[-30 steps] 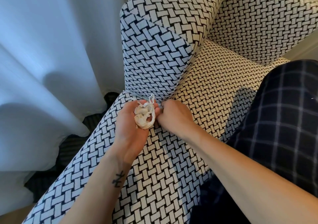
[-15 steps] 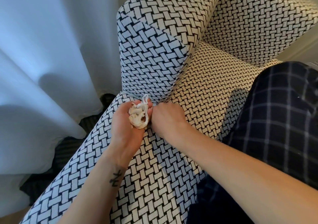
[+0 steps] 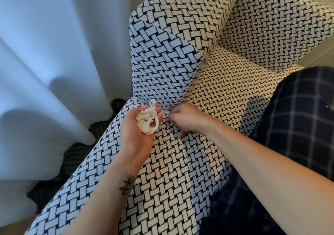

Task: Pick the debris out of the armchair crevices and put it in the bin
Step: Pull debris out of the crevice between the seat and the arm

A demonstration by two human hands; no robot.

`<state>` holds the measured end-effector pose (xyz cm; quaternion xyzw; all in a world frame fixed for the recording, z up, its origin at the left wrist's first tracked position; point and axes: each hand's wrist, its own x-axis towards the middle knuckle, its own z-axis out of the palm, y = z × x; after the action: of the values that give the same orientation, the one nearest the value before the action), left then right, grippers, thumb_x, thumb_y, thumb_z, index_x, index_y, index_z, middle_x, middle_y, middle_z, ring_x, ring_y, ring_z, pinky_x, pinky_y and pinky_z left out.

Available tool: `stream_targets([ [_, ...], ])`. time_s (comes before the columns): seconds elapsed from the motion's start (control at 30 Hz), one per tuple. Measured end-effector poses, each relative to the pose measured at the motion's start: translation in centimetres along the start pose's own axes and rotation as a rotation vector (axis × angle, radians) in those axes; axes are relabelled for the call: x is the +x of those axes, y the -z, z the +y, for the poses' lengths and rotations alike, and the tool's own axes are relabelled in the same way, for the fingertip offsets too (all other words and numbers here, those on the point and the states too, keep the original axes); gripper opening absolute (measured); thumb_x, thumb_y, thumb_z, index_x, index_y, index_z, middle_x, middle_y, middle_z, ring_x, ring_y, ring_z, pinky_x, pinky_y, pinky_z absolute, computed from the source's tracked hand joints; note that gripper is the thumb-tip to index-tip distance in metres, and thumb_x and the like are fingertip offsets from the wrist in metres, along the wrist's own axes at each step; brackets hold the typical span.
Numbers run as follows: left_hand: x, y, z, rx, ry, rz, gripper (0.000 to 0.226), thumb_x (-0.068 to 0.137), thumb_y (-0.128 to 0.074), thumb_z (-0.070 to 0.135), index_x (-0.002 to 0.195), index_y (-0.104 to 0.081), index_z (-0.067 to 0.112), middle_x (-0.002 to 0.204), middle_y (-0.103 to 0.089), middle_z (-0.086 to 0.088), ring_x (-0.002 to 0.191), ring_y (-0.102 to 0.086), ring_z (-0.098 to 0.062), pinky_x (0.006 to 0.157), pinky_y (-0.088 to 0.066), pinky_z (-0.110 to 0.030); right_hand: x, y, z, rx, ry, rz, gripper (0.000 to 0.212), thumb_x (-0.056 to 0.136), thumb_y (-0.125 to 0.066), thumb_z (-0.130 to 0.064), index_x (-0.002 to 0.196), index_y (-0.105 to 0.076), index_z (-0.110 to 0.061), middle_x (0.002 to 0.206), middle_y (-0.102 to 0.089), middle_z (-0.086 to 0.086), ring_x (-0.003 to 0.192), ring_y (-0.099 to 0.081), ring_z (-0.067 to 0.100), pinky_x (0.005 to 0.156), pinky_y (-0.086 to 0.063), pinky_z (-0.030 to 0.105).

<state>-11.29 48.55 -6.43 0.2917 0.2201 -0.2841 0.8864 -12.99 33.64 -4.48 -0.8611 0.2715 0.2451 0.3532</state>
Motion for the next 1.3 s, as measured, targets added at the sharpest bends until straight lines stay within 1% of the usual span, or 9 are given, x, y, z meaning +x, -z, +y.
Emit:
stream_targets([
  [0.23, 0.4, 0.2, -0.1, 0.014, 0.006, -0.007, 0.017, 0.102, -0.043, 0.011, 0.100, -0.059, 0.005, 0.108, -0.071, -0.020, 0.099, -0.071, -0.029, 0.086, -0.057, -0.038, -0.1, 0.3, 1.7, 0.267, 0.015, -0.071, 0.028, 0.105, -0.047, -0.027, 0.118, -0.066, -0.012, 0.072, -0.047, -0.003, 0.043, -0.056, 0.004, 0.083, -0.062, 0.048],
  [0.37, 0.5, 0.4, 0.0, 0.003, 0.021, -0.026, 0.016, 0.101, -0.044, 0.012, 0.101, -0.058, 0.005, 0.110, -0.070, -0.019, 0.100, -0.071, -0.028, 0.087, -0.058, -0.037, -0.9, -0.9, -1.4, -0.604, 0.118, 0.139, 0.021, 0.101, -0.049, -0.026, 0.088, -0.062, -0.016, 0.070, -0.054, -0.001, 0.071, -0.062, 0.020, 0.063, -0.046, 0.030],
  [0.47, 0.3, 0.4, 0.2, -0.005, 0.026, -0.047, 0.018, 0.101, -0.043, 0.011, 0.096, -0.059, 0.004, 0.107, -0.069, -0.018, 0.098, -0.070, -0.027, 0.085, -0.059, -0.036, -0.5, -1.9, -3.0, -0.828, 0.145, 0.208, 0.019, 0.098, -0.049, -0.022, 0.080, -0.053, -0.018, 0.078, -0.053, 0.000, 0.078, -0.055, 0.021, 0.068, -0.044, 0.033],
  [0.57, 0.1, 0.1, -0.2, 0.033, 0.006, -0.026, 0.020, 0.102, -0.043, 0.011, 0.093, -0.060, 0.005, 0.104, -0.070, -0.018, 0.096, -0.071, -0.027, 0.082, -0.059, -0.036, 0.1, -0.5, -2.1, -0.591, 0.099, 0.083, 0.022, 0.098, -0.053, -0.021, 0.077, -0.055, -0.016, 0.078, -0.059, 0.001, 0.070, -0.063, 0.019, 0.063, -0.052, 0.032],
  [0.73, 0.0, 0.1, 0.1, 0.026, -0.001, -0.006, 0.016, 0.101, -0.045, 0.011, 0.097, -0.060, 0.005, 0.110, -0.070, -0.020, 0.098, -0.072, -0.029, 0.084, -0.059, -0.037, -0.1, 0.6, 0.8, -0.109, 0.066, -0.021, 0.028, 0.106, -0.044, -0.034, 0.107, -0.068, -0.019, 0.070, -0.055, 0.000, 0.047, -0.065, 0.008, 0.047, -0.045, 0.024],
  [0.9, 0.0, 0.0, 0.2, 0.029, -0.002, -0.011, 0.016, 0.101, -0.044, 0.011, 0.098, -0.059, 0.005, 0.110, -0.070, -0.020, 0.099, -0.071, -0.029, 0.087, -0.058, -0.037, 0.1, 1.1, 2.3, 0.132, 0.070, -0.135, 0.028, 0.107, -0.045, -0.029, 0.128, -0.062, -0.020, 0.055, -0.040, -0.006, 0.043, -0.052, 0.009, 0.077, -0.063, 0.050],
  [1.0, 0.0, 0.1, 0.2, 0.014, 0.012, -0.007, 0.016, 0.101, -0.044, 0.011, 0.099, -0.059, 0.005, 0.110, -0.070, -0.019, 0.099, -0.071, -0.029, 0.088, -0.058, -0.038, -0.2, 1.1, 1.8, 0.075, 0.068, -0.116, 0.025, 0.106, -0.044, -0.028, 0.123, -0.062, -0.027, 0.057, -0.043, -0.006, 0.047, -0.054, 0.011, 0.067, -0.064, 0.041],
  [1.17, -0.1, 0.1, 0.3, 0.020, 0.015, -0.008, 0.017, 0.100, -0.044, 0.010, 0.098, -0.060, 0.005, 0.108, -0.070, -0.019, 0.098, -0.071, -0.029, 0.087, -0.058, -0.038, -0.2, -0.1, -2.0, -0.569, 0.047, 0.068, 0.018, 0.101, -0.050, -0.022, 0.101, -0.065, -0.011, 0.080, -0.063, 0.002, 0.060, -0.067, 0.018, 0.059, -0.059, 0.034],
  [1.3, -0.4, -0.2, 0.5, 0.023, 0.003, 0.012, 0.018, 0.100, -0.045, 0.009, 0.093, -0.060, 0.004, 0.104, -0.071, -0.020, 0.096, -0.071, -0.029, 0.091, -0.058, -0.038, 0.7, 0.4, -1.5, -0.229, -0.042, -0.083, 0.023, 0.106, -0.045, -0.022, 0.119, -0.058, -0.010, 0.083, -0.053, 0.004, 0.049, -0.057, 0.014, 0.048, -0.056, 0.026],
])
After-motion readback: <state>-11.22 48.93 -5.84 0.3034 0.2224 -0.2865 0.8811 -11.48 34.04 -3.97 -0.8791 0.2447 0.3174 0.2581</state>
